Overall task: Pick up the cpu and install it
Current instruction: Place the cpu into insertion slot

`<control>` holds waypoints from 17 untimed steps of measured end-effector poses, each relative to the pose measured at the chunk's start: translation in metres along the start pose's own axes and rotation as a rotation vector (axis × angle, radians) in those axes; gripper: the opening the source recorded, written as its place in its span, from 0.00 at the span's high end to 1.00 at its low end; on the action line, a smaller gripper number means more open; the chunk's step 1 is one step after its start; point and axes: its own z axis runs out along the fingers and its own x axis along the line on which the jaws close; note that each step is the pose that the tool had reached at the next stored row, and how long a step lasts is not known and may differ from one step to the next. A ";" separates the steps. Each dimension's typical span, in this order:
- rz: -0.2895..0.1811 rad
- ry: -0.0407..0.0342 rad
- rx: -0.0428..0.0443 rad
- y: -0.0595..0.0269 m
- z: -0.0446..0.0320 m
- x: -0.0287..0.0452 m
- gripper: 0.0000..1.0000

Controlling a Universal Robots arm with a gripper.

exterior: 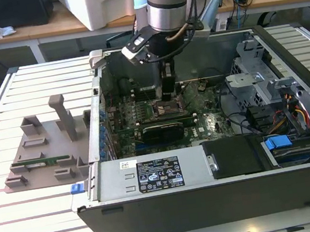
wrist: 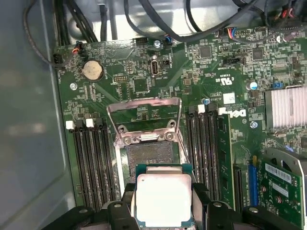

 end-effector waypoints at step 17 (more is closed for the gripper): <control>-0.026 -0.0047 -0.0016 0.0001 0.0005 0.0000 0.45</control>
